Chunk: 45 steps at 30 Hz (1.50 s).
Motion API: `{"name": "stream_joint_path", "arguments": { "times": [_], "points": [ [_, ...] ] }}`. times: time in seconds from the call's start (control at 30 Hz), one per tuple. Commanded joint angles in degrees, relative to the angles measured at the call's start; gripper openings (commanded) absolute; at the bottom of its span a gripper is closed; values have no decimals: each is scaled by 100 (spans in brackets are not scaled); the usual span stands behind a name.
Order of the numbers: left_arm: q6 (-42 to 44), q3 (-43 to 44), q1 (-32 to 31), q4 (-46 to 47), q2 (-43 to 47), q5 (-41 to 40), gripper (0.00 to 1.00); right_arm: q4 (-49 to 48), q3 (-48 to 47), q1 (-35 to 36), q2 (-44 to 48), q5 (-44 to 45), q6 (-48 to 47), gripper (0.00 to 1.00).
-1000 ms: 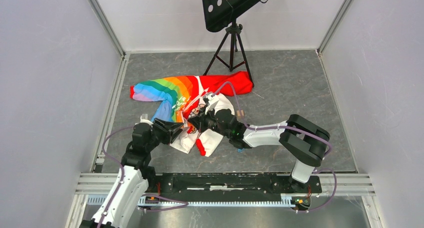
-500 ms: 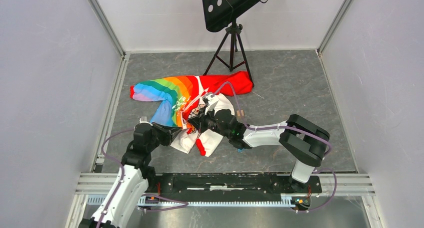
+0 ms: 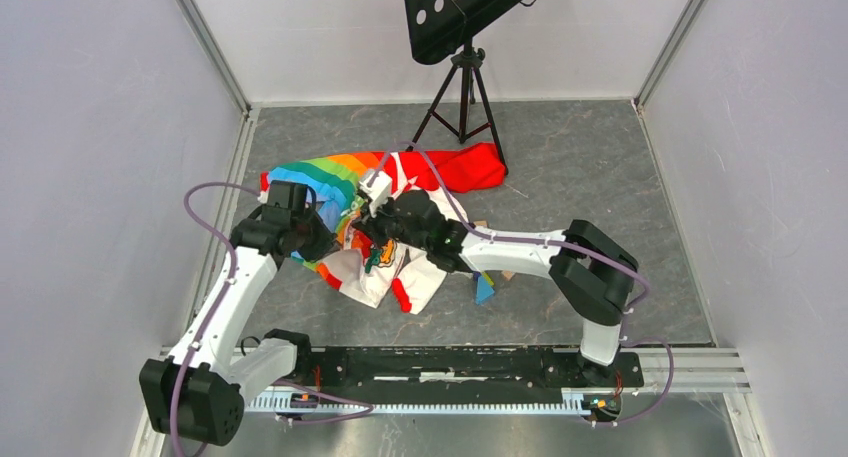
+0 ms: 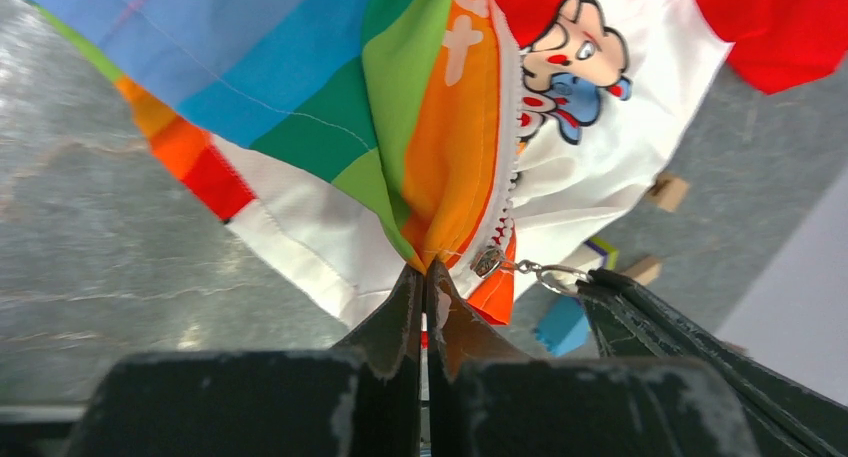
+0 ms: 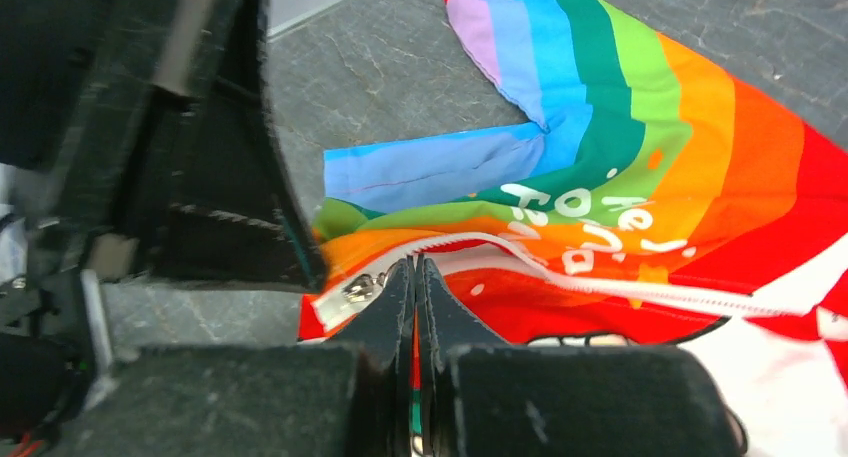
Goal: Zip up the jacket
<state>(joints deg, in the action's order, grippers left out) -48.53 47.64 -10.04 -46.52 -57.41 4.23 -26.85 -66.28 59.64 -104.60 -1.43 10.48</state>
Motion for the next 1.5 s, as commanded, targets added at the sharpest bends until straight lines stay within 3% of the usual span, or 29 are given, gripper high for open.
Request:
{"name": "stream_joint_path", "arguments": {
  "times": [0.0, 0.2, 0.57, 0.63, 0.7, 0.83, 0.93, 1.13, 1.2, 1.3, 1.43, 1.47],
  "points": [
    [1163, 653, 11, -1422, -32, -877, 2, 755, -924, -93, -477, 174, -994, 0],
    [1554, 1122, 12, -1929, 214, -1813, 2, 1142, -1651, -121, -1179, 1468, -1661, 0],
    [1865, 1334, 21, -2020, 300, -2179, 2, 1022, -1459, -111, -908, 2624, -1602, 0],
    [1922, 1370, 29, -1966, 346, -2152, 2, 928, -1255, -119, -680, 1994, -1342, 0],
    [1876, 1316, 29, -1738, 491, -1947, 2, 426, -864, -83, -423, 833, -980, 0],
    [1415, 1024, 62, -946, 750, -1094, 2, -531, -155, -21, -305, -323, 535, 0],
    [1064, 786, 73, -480, 838, -813, 2, -1243, 419, -30, -248, -321, 1336, 0],
    [742, 385, 132, -52, 957, -634, 2, -2138, 1229, -92, -160, -35, 1965, 0],
    [538, 245, 164, 33, 1050, -715, 8, -2236, 1301, -101, -181, -30, 2116, 0],
    [214, -61, 195, 362, 1272, -623, 27, -2322, 1264, -118, -357, -167, 2596, 0],
    [-4, -342, 230, 677, 1603, -494, 3, -2705, 1351, -177, -451, -431, 2594, 0],
    [4, -349, 231, 655, 1657, -542, 2, -2805, 1429, -216, -417, -481, 2461, 0]
  ]
}}
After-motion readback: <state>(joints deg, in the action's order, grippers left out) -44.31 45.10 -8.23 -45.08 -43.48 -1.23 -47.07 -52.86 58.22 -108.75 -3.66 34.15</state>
